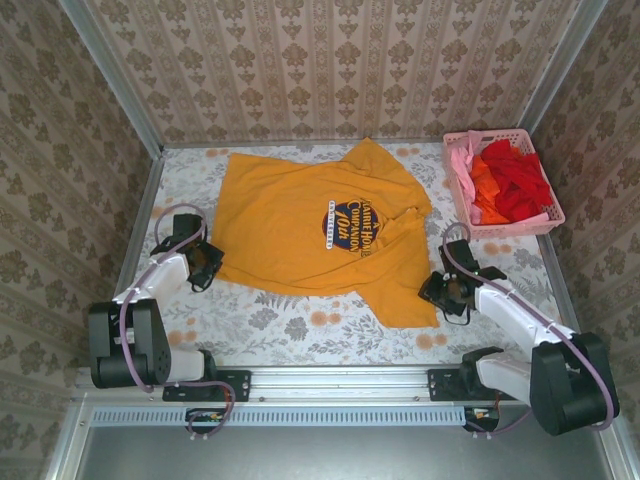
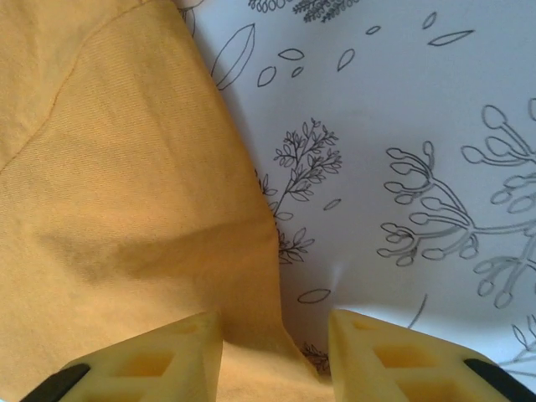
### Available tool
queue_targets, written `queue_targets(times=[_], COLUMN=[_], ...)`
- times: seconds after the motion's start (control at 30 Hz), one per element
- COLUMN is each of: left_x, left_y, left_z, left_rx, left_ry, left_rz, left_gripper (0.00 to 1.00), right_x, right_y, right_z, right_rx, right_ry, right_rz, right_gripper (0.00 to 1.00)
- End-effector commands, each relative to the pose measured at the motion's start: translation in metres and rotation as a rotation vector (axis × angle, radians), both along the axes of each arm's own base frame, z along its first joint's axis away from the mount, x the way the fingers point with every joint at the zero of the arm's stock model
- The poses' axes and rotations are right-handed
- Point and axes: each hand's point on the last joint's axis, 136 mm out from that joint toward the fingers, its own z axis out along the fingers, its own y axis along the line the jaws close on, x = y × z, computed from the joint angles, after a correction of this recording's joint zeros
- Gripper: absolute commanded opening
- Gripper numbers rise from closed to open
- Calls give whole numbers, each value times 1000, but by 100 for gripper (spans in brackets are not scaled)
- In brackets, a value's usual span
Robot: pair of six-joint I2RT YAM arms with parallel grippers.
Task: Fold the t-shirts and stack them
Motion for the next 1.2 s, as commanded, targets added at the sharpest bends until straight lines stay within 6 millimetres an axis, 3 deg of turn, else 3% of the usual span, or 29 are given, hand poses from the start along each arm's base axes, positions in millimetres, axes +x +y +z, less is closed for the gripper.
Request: queue_targets(times=[0.0, 0.2, 0.37, 0.4, 0.73, 0.9, 0.97, 1.07, 1.17], left_x=[4, 4, 3, 3, -23, -20, -18, -18, -20], left_y=[-4, -4, -5, -5, 0, -4, -4, -6, -6], left_z=[3, 2, 3, 4, 17, 22, 23, 21, 21], left_rx=[-12, -14, -16, -16, 5, -15, -15, -20, -20], left_ry=[-11, -12, -15, -19, -20, -44, -42, -34, -37], left_rz=[-14, -14, -16, -14, 10, 7, 0, -6, -2], left_gripper=[0, 0, 0, 0, 0, 0, 0, 0, 0], right_x=[9, 15, 5, 3, -46, -39, -35, -42, -51], right_y=[9, 11, 9, 8, -5, 1, 7, 10, 6], right_z=[-2, -2, 0, 3, 33, 38, 30, 17, 11], right_rx=[53, 54, 50, 50, 81, 129, 146, 138, 106], right_ry=[-25, -39, -20, -24, -74, -136, -113, -43, -13], right_rz=[-21, -3, -4, -7, -132, -132, -116, -100, -89], right_gripper=[37, 36, 2, 0, 0, 0, 15, 47, 55])
